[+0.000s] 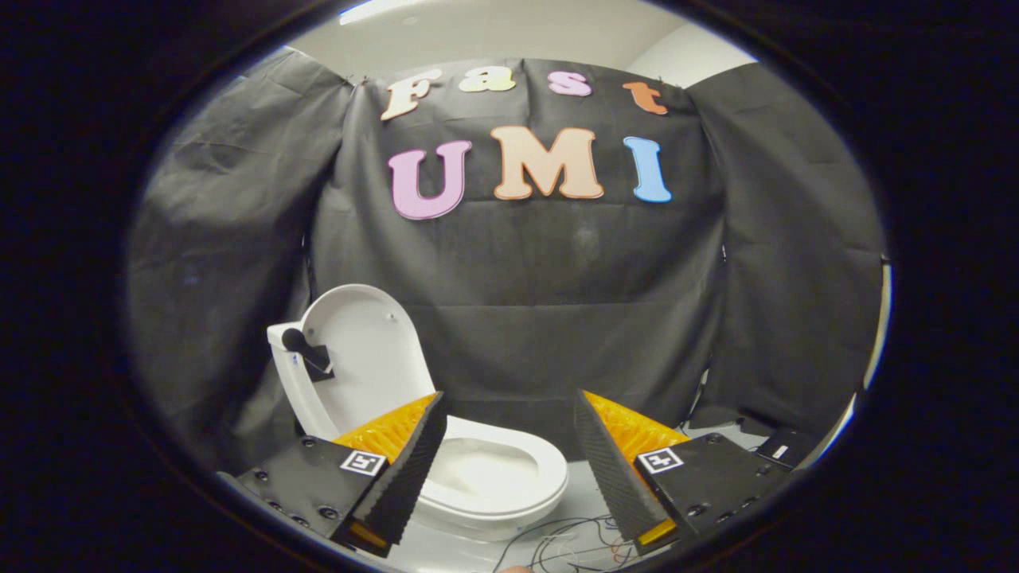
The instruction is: Open the toilet lid.
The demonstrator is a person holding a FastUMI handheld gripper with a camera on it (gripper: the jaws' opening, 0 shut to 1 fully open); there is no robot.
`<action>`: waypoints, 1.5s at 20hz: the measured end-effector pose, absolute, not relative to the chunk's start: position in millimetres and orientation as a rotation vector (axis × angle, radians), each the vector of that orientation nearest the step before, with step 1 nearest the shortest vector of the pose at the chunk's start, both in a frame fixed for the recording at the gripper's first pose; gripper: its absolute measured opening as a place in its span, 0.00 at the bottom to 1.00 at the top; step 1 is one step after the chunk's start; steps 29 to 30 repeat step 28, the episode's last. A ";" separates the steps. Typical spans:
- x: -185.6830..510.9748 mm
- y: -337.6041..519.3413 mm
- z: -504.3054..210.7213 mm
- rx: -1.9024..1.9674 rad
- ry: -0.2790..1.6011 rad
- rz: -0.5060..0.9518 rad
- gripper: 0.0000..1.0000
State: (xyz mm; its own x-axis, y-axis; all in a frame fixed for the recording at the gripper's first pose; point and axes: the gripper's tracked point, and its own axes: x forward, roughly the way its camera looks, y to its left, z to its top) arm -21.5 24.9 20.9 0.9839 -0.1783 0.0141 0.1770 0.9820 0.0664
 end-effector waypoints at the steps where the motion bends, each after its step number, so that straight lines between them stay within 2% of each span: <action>1: -21.9 26.0 18.3 0.078 -0.025 -0.173 0.99; 10: -19.8 8.1 10.9 0.099 -0.031 -0.201 0.99; 21: 5.2 29.2 -7.1 0.116 0.025 -0.141 0.99; 30: 9.9 23.9 -6.0 0.100 0.015 -0.164 0.99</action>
